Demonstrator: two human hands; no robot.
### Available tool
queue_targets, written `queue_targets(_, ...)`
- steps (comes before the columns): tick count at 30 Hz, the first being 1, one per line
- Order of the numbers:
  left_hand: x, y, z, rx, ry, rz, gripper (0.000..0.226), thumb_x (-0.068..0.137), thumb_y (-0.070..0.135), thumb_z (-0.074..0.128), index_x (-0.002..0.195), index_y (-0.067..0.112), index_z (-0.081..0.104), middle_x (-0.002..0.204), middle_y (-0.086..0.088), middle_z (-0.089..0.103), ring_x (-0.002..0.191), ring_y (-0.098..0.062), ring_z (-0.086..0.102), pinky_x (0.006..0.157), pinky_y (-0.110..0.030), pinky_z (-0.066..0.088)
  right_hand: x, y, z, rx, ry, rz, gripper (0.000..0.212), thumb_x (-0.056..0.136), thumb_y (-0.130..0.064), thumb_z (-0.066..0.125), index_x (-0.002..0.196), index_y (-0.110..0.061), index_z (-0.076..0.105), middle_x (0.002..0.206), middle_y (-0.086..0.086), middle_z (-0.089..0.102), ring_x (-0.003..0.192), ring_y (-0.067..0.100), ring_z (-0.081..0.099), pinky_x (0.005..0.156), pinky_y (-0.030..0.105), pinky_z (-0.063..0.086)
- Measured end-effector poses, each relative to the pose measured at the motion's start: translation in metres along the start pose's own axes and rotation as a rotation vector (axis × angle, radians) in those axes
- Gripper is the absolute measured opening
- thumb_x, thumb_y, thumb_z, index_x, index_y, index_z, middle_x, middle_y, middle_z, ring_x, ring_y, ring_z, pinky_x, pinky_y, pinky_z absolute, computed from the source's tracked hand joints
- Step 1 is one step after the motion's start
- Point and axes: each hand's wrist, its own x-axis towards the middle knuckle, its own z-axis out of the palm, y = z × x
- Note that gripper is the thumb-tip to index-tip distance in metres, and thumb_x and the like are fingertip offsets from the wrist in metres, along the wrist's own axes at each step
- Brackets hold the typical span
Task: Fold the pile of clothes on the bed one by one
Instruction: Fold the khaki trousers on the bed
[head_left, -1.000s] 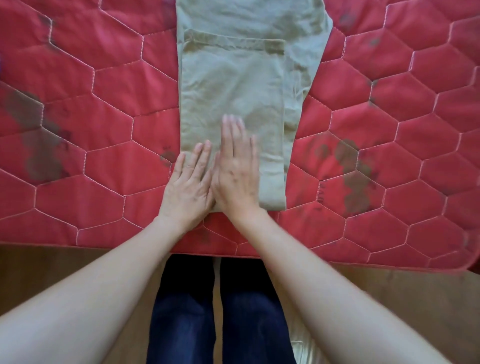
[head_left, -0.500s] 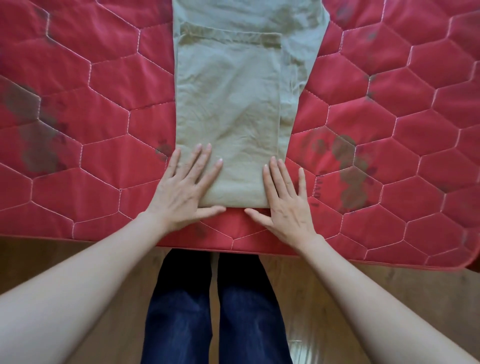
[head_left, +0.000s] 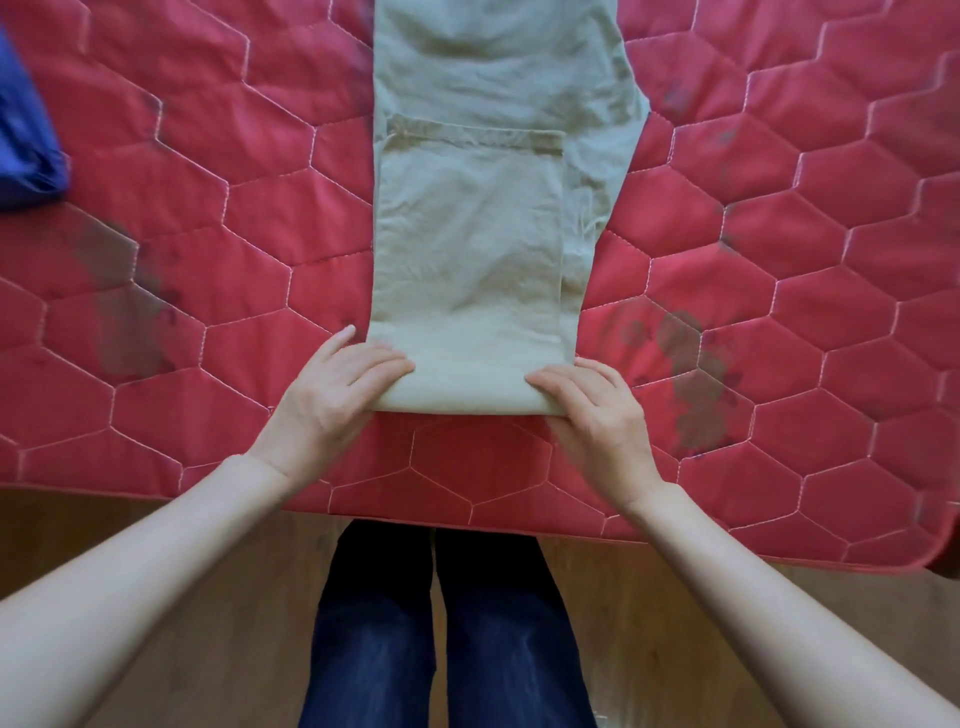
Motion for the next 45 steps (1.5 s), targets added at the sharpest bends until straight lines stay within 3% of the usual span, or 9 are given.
queue_targets(6, 0.055, 0.01, -0.082, -0.26, -0.058, -0.014, 0.029, 0.077, -0.013, 0.058, 0.104, -0.006, 0.067, 0.096, -0.011, 0.07, 0.094, -0.015, 0.062, 0.088, -0.031, 0.048, 0.071, -0.019, -0.085, 0.184, -0.181, 0.118, 0.019, 0.09, -0.017, 0.059, 0.099, -0.007, 0.072, 0.092, -0.002, 0.07, 0.083, 0.012, 0.064, 0.073, 0.033, 0.053)
queue_targets(11, 0.109, 0.007, -0.156, -0.448, -0.08, -0.144, 0.034, 0.08, -0.005, 0.067, 0.11, 0.012, 0.062, 0.084, 0.019, 0.063, 0.071, 0.0, 0.059, 0.064, -0.01, 0.043, 0.137, -0.027, -0.154, 0.301, -0.152, 0.16, 0.017, 0.08, -0.005, 0.073, 0.096, -0.009, 0.071, 0.083, -0.008, 0.069, 0.072, 0.006, 0.062, 0.066, 0.026, 0.049)
queue_targets(16, 0.185, -0.006, -0.202, -0.576, 0.094, -0.238, 0.018, 0.084, 0.033, 0.063, 0.1, 0.031, 0.057, 0.081, -0.001, 0.063, 0.069, -0.024, 0.058, 0.061, -0.036, 0.048, 0.214, -0.016, -0.194, 0.381, -0.046, 0.205, 0.026, 0.076, 0.001, 0.075, 0.099, -0.011, 0.071, 0.089, -0.013, 0.07, 0.079, 0.002, 0.064, 0.071, 0.02, 0.05)
queue_targets(24, 0.343, -0.101, -0.177, -0.761, 0.245, -0.454, 0.01, 0.09, 0.025, 0.065, 0.096, 0.023, 0.057, 0.084, 0.017, 0.065, 0.077, -0.001, 0.061, 0.068, -0.017, 0.047, 0.384, 0.07, -0.168, 0.53, 0.026, 0.378, 0.029, 0.079, -0.012, 0.075, 0.105, -0.021, 0.066, 0.096, -0.013, 0.067, 0.086, -0.003, 0.059, 0.075, 0.015, 0.048)
queue_targets(28, 0.419, -0.167, -0.133, -0.877, 0.29, -0.666, 0.031, 0.09, 0.035, 0.065, 0.111, 0.015, 0.053, 0.106, 0.004, 0.065, 0.091, -0.005, 0.066, 0.07, -0.018, 0.052, 0.463, 0.128, -0.114, 0.557, 0.036, 0.483, 0.032, 0.08, -0.018, 0.076, 0.108, -0.022, 0.062, 0.095, -0.014, 0.061, 0.084, 0.001, 0.058, 0.068, 0.013, 0.048)
queue_targets(32, 0.462, -0.224, -0.076, -0.8, 0.209, -0.859, 0.051, 0.088, 0.035, 0.068, 0.124, 0.007, 0.047, 0.121, -0.008, 0.059, 0.11, -0.023, 0.059, 0.095, -0.039, 0.049, 0.514, 0.182, -0.049, 0.495, 0.008, 0.599, 0.046, 0.081, -0.021, 0.075, 0.122, -0.015, 0.056, 0.113, 0.001, 0.059, 0.097, 0.014, 0.056, 0.084, 0.026, 0.049)
queue_targets(35, 0.458, -0.241, -0.031, -0.699, 0.078, -0.967, 0.057, 0.083, 0.039, 0.072, 0.122, 0.002, 0.05, 0.122, -0.013, 0.059, 0.111, -0.028, 0.058, 0.095, -0.043, 0.048, 0.517, 0.206, -0.002, 0.459, -0.043, 0.689, 0.062, 0.083, -0.024, 0.074, 0.137, -0.011, 0.045, 0.13, 0.01, 0.053, 0.116, 0.021, 0.053, 0.099, 0.03, 0.043)
queue_targets(38, 0.442, -0.238, -0.013, -0.567, 0.142, -0.948, 0.056, 0.08, 0.045, 0.072, 0.118, 0.007, 0.054, 0.118, -0.009, 0.062, 0.11, -0.027, 0.058, 0.094, -0.041, 0.047, 0.504, 0.211, 0.021, 0.476, 0.072, 0.739, 0.075, 0.083, -0.024, 0.073, 0.144, -0.007, 0.034, 0.138, 0.013, 0.047, 0.129, 0.024, 0.046, 0.109, 0.036, 0.035)
queue_targets(45, 0.356, -0.195, -0.011, -0.496, 0.086, -0.882, 0.056, 0.08, 0.038, 0.074, 0.126, 0.016, 0.05, 0.12, -0.001, 0.065, 0.11, -0.02, 0.061, 0.092, -0.033, 0.045, 0.402, 0.173, 0.027, 0.316, 0.047, 0.732, 0.059, 0.085, -0.033, 0.068, 0.136, -0.014, 0.043, 0.13, 0.004, 0.058, 0.12, 0.021, 0.054, 0.101, 0.037, 0.041)
